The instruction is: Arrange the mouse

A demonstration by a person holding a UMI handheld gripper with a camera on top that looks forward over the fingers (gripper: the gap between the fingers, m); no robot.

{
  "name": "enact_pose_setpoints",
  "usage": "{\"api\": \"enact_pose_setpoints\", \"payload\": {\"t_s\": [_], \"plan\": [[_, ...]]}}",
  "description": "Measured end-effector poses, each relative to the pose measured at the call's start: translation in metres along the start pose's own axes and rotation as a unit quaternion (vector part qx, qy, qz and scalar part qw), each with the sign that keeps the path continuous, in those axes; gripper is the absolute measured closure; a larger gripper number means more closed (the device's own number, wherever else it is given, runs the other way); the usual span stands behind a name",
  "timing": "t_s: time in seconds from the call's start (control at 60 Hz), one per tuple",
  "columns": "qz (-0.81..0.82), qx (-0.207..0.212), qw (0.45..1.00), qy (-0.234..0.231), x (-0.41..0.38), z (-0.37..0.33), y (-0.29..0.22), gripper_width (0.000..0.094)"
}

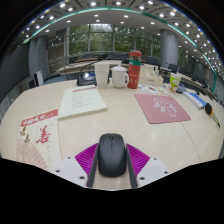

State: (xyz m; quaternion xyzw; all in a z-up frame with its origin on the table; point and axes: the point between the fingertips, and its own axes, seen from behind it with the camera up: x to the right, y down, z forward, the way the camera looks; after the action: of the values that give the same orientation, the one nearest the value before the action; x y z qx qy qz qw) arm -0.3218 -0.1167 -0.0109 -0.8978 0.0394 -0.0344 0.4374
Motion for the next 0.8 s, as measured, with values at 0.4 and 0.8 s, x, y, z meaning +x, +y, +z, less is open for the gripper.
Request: {"api": "enact_pose_setpoints", "payload": {"t_s": [0.4,0.8], "plan": [[-0.022,-0.007,0.999,-0.032,-0.004,-0.009,-0.016,0.0592],[0.034,0.148,0.986,-0.07,0.107,-0.02,-0.259,0.0595]]}}
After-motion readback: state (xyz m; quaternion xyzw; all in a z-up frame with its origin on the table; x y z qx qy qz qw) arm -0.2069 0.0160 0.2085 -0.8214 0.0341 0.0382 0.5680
